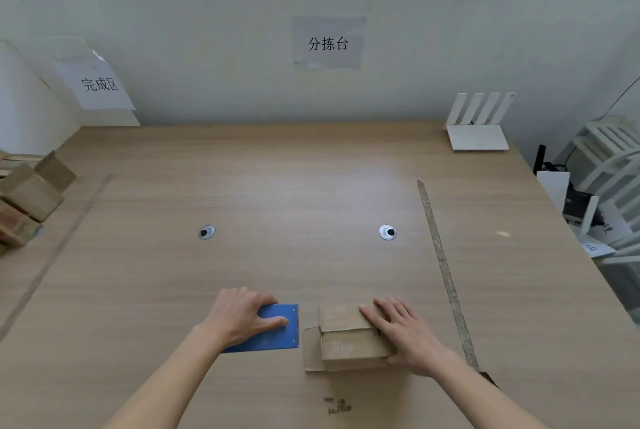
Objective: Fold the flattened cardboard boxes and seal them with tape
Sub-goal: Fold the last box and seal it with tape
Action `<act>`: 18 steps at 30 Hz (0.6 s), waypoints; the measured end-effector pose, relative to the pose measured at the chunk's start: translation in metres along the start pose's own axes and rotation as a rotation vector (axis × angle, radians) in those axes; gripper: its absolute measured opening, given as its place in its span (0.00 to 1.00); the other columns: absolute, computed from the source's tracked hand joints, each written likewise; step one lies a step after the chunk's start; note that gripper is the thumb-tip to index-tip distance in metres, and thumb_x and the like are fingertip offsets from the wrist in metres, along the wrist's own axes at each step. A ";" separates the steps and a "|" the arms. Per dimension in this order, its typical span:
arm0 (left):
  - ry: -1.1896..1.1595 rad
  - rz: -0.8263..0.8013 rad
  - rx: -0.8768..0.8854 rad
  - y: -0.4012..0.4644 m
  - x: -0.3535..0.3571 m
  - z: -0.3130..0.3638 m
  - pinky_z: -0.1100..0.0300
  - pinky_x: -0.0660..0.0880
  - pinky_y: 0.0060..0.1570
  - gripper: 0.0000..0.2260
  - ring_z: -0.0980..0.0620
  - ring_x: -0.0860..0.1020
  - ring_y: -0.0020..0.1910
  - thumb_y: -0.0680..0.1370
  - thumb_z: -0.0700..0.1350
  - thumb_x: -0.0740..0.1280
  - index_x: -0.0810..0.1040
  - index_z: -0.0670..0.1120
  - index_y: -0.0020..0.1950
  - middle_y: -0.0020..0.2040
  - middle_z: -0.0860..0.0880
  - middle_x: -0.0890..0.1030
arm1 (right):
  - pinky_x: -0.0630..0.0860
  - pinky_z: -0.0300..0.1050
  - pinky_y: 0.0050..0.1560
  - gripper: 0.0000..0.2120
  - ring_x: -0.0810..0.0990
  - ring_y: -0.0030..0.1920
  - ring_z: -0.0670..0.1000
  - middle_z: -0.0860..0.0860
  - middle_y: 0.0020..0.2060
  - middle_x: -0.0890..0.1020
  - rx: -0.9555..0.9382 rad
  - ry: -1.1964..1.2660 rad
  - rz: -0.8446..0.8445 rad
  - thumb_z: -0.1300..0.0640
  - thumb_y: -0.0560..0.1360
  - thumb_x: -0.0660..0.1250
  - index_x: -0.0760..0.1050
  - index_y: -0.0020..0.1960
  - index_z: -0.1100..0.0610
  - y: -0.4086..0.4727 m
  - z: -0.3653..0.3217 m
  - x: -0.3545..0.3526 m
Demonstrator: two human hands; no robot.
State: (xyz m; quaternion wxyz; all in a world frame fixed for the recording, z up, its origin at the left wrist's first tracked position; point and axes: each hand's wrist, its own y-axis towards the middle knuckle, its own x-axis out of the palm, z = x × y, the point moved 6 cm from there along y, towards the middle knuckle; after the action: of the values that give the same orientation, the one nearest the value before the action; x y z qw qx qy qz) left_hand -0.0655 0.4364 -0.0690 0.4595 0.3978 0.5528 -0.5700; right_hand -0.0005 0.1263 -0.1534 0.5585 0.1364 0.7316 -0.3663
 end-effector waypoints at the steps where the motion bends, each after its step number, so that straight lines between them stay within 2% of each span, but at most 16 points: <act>1: 0.007 -0.014 0.007 0.001 0.004 0.004 0.57 0.73 0.41 0.29 0.54 0.78 0.41 0.68 0.76 0.53 0.79 0.59 0.55 0.41 0.55 0.82 | 0.35 0.48 0.78 0.54 0.48 0.81 0.55 0.54 0.80 0.51 0.017 0.009 -0.018 0.47 0.71 0.73 0.37 0.82 0.43 -0.002 0.000 0.004; 4: 0.021 -0.048 0.003 0.006 0.020 0.010 0.57 0.70 0.39 0.25 0.54 0.74 0.39 0.72 0.74 0.56 0.79 0.58 0.54 0.39 0.56 0.78 | 0.32 0.50 0.78 0.55 0.44 0.81 0.56 0.55 0.80 0.49 0.042 0.020 -0.045 0.49 0.72 0.71 0.30 0.80 0.44 -0.004 0.000 0.015; 6: 0.006 -0.055 0.001 0.009 0.031 0.010 0.57 0.71 0.40 0.26 0.53 0.76 0.41 0.71 0.74 0.55 0.79 0.58 0.53 0.42 0.55 0.80 | 0.29 0.50 0.76 0.58 0.47 0.81 0.59 0.58 0.80 0.54 0.042 0.003 -0.024 0.48 0.68 0.71 0.29 0.79 0.43 -0.004 0.000 0.020; 8: 0.005 -0.063 0.001 0.012 0.040 0.010 0.57 0.71 0.40 0.25 0.52 0.78 0.43 0.72 0.73 0.56 0.79 0.58 0.55 0.44 0.55 0.82 | 0.35 0.54 0.76 0.61 0.57 0.78 0.61 0.61 0.77 0.65 0.085 -0.013 -0.047 0.44 0.59 0.73 0.40 0.82 0.45 -0.004 0.000 0.028; 10: 0.009 -0.078 0.009 0.015 0.047 0.011 0.57 0.70 0.39 0.24 0.52 0.78 0.45 0.73 0.72 0.57 0.79 0.59 0.55 0.45 0.55 0.82 | 0.42 0.58 0.75 0.62 0.60 0.77 0.63 0.63 0.75 0.67 0.089 -0.032 -0.062 0.43 0.54 0.74 0.48 0.83 0.47 -0.002 -0.001 0.036; 14: 0.037 -0.086 0.005 0.020 0.057 0.011 0.56 0.69 0.38 0.23 0.51 0.76 0.41 0.73 0.72 0.57 0.78 0.56 0.53 0.43 0.53 0.81 | 0.49 0.63 0.72 0.60 0.51 0.78 0.64 0.65 0.79 0.58 0.093 -0.006 -0.021 0.42 0.57 0.74 0.48 0.83 0.45 -0.002 -0.005 0.039; 18: 0.039 -0.101 -0.001 0.027 0.070 0.014 0.57 0.67 0.36 0.24 0.50 0.76 0.40 0.73 0.71 0.56 0.78 0.55 0.51 0.41 0.52 0.81 | 0.50 0.62 0.72 0.47 0.50 0.79 0.61 0.63 0.79 0.60 0.120 0.005 0.024 0.28 0.69 0.62 0.49 0.83 0.43 -0.004 -0.010 0.036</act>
State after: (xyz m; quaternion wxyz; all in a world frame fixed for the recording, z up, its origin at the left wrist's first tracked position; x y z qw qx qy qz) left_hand -0.0572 0.4171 -0.1422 0.4196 0.3801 0.5813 -0.5844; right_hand -0.0225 0.1231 -0.1841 0.5517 0.1794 0.7080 -0.4026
